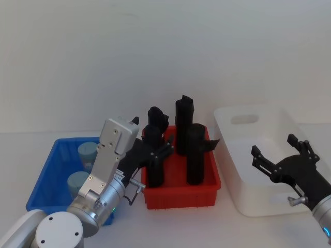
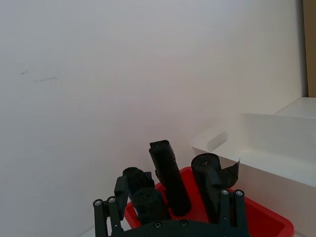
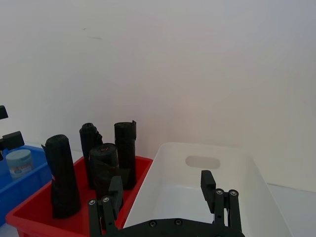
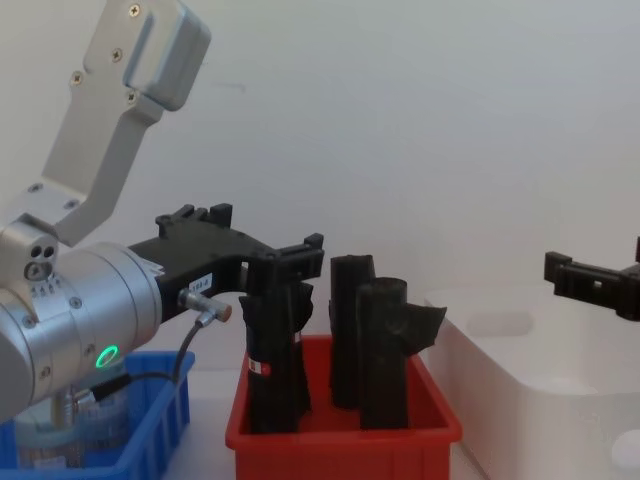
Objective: Pick the cotton swabs from the blue box and place them into the white box.
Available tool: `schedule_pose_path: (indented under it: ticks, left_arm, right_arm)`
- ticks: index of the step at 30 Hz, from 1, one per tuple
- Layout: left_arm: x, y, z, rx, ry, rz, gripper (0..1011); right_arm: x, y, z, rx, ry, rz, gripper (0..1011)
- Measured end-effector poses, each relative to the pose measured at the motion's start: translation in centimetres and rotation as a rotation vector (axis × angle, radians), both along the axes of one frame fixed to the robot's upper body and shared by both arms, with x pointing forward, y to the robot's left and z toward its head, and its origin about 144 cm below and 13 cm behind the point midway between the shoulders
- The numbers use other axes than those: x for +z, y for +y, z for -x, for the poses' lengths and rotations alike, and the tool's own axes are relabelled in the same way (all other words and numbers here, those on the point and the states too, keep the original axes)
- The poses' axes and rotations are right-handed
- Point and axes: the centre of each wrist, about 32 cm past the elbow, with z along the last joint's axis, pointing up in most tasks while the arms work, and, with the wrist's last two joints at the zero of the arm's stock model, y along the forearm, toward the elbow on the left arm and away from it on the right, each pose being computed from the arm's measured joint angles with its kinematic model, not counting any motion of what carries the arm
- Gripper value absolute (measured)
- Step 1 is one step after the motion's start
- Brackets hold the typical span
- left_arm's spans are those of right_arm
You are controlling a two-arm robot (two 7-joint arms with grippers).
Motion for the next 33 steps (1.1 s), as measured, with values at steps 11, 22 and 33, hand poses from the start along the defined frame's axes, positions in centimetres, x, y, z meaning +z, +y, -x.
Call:
schedule_pose_path:
  ticks: [11, 22, 33]
  left_arm:
    - [0.0, 0.0, 0.0, 0.0, 0.0, 0.0, 1005]
    - [0.0, 0.0, 0.0, 0.0, 0.0, 0.0, 1004]
    - [0.0, 0.0, 0.0, 0.0, 0.0, 0.0, 1004]
  right_arm:
    - [0.0, 0.0, 0.0, 0.0, 0.0, 0.0, 1001]
    - [0.0, 0.0, 0.0, 0.0, 0.0, 0.0, 1001]
    - [0.55, 0.3, -0.46, 0.015, -0.001, 0.001, 1002]
